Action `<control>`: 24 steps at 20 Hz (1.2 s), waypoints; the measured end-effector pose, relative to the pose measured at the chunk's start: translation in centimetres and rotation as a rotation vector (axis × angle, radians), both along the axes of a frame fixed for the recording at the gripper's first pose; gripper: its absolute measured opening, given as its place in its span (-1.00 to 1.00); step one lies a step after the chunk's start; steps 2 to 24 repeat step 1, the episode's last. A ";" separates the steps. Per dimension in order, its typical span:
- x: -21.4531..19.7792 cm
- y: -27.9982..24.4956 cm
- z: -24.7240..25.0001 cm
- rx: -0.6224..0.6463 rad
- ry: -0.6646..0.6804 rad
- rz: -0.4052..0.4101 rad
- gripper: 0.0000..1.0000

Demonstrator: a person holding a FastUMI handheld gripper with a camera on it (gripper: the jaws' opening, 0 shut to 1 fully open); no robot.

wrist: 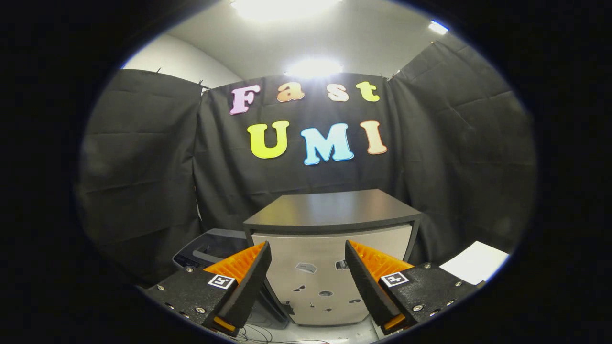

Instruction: Put the clothes into the washing machine and then close the washing machine lid.

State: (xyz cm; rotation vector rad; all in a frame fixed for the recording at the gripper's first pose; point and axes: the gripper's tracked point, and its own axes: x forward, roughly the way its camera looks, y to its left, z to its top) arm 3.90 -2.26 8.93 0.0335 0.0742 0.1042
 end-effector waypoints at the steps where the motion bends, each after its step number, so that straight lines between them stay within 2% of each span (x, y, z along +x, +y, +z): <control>1: -0.6 -1.0 1.3 -0.004 -0.023 -0.015 0.91; 24: -0.6 -1.0 1.3 -0.004 -0.023 -0.015 0.91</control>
